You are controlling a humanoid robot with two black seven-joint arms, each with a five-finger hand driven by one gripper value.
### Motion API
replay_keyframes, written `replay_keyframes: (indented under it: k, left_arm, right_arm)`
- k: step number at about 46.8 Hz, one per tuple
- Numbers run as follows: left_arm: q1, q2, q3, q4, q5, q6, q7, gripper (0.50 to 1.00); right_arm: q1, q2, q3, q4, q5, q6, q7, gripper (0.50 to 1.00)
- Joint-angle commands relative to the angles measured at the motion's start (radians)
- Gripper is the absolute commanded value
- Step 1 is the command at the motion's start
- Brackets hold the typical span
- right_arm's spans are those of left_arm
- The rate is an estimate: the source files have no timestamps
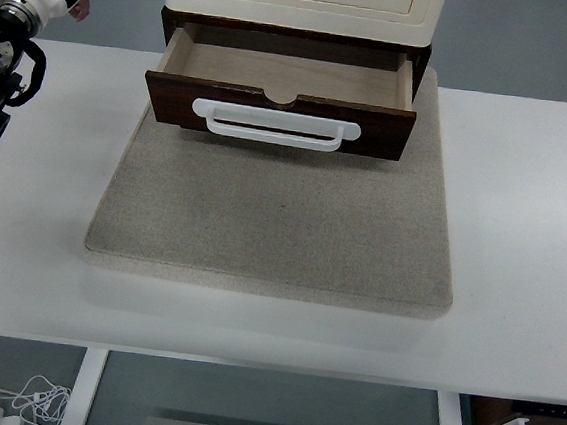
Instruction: Close the drawer under the combination cabinet
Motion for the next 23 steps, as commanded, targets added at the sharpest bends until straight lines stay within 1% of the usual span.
replay_keyframes:
  k: [1, 23]
  left_arm:
    - [0.0, 0.0, 0.002, 0.0, 0.0, 0.0, 0.0, 0.996]
    - [0.0, 0.0, 0.0, 0.009, -0.002, 0.001, 0.0, 0.996]
  right_arm:
    - [0.0, 0.0, 0.0, 0.0, 0.0, 0.0, 0.0, 0.952]
    - [0.0, 0.0, 0.0, 0.0, 0.0, 0.0, 0.0, 0.952]
